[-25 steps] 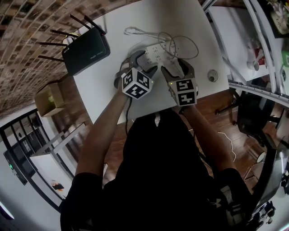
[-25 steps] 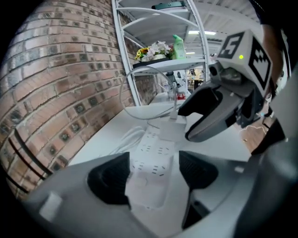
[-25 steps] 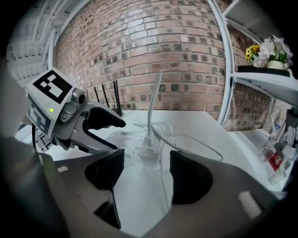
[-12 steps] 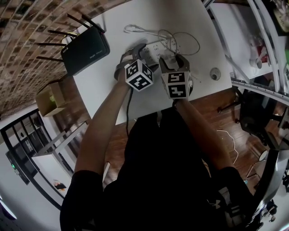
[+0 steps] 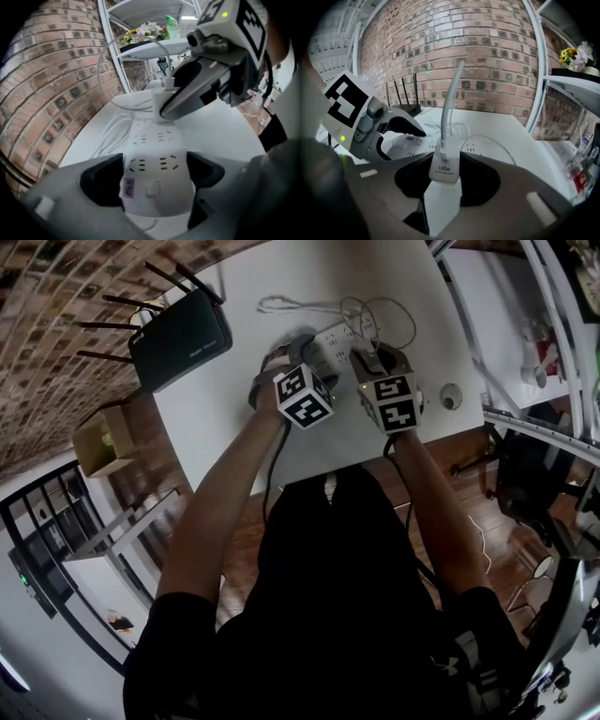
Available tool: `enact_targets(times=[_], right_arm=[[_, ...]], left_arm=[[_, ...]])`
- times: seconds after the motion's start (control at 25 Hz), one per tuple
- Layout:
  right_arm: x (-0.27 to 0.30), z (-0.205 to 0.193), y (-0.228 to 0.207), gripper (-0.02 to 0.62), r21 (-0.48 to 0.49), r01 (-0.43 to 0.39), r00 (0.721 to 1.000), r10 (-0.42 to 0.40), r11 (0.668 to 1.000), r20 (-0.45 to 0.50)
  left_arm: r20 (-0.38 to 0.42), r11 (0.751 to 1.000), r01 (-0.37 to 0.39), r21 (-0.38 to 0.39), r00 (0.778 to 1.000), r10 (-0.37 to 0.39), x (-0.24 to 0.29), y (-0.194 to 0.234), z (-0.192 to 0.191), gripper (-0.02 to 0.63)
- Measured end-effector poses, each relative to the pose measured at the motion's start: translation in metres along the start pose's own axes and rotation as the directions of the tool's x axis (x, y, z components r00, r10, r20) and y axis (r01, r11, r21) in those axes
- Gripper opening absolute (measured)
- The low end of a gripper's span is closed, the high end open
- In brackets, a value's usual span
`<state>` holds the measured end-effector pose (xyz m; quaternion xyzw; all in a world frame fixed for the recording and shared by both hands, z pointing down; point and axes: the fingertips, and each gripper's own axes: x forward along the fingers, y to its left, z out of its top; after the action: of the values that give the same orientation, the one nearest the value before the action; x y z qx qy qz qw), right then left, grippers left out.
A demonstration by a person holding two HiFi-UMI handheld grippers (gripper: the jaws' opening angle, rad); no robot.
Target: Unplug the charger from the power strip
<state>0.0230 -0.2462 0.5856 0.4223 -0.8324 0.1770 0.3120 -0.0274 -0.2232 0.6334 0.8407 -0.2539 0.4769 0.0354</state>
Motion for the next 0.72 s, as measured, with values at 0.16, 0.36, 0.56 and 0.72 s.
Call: enact_targets(times=[0.16,0.36,0.56,0.72], right_arm=[[0.002,-0.007,-0.004,0.143,-0.07,-0.078,0.997,0.078,0.994,-0.001],[0.001,-0.003,0.0,0.147,-0.103,-0.036,0.999,0.034,0.994,-0.016],[0.004,-0.008,-0.001,0.143,-0.08,-0.024,0.999,0.022,0.997,-0.033],[0.005,-0.007,-0.002,0.143,-0.088,-0.035,0.999,0.031,0.996,-0.04]], left_arm=[[0.006,0.996,-0.021,-0.087,1.0,0.022,-0.005,-0.013,0.0,0.431],[-0.002,0.995,-0.027,-0.091,1.0,0.027,-0.004,-0.013,0.0,0.433],[0.034,0.994,-0.029,-0.103,0.999,0.032,-0.015,-0.009,0.011,0.428],[0.102,0.99,-0.026,-0.137,0.994,0.04,-0.029,-0.002,0.039,0.387]])
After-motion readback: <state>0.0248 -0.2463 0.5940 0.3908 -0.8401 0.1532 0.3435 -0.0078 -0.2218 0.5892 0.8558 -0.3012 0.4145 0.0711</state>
